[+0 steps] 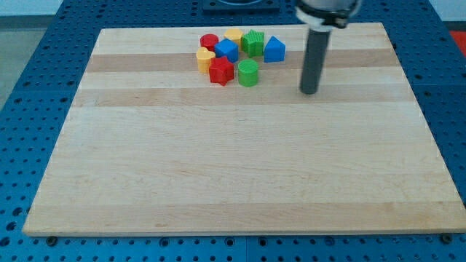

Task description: Place the blue triangle to the bottom of the green star

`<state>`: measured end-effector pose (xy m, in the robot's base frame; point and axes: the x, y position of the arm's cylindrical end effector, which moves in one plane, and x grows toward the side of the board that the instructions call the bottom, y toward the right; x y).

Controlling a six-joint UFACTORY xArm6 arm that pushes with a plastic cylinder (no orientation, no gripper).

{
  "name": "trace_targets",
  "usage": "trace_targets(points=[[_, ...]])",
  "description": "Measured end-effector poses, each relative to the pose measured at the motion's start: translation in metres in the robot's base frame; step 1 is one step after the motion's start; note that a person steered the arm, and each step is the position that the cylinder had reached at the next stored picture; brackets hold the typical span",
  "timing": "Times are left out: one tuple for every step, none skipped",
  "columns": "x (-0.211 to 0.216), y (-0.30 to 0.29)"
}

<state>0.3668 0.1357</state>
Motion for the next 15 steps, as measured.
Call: trace_targets(points=[[-0.077, 0.001], [-0.103, -0.014], [-0.106, -0.027], [-0.094, -0.027], [-0.083, -0.027], [-0.082, -0.027], [-0.088, -0.019], [-0.120, 0.001], [-0.121, -0.023], [-0.116, -0.039], [-0.110, -0.052], [-0.103, -0.062], [-0.097, -0.071], [-0.093, -0.077], [-0.093, -0.079]])
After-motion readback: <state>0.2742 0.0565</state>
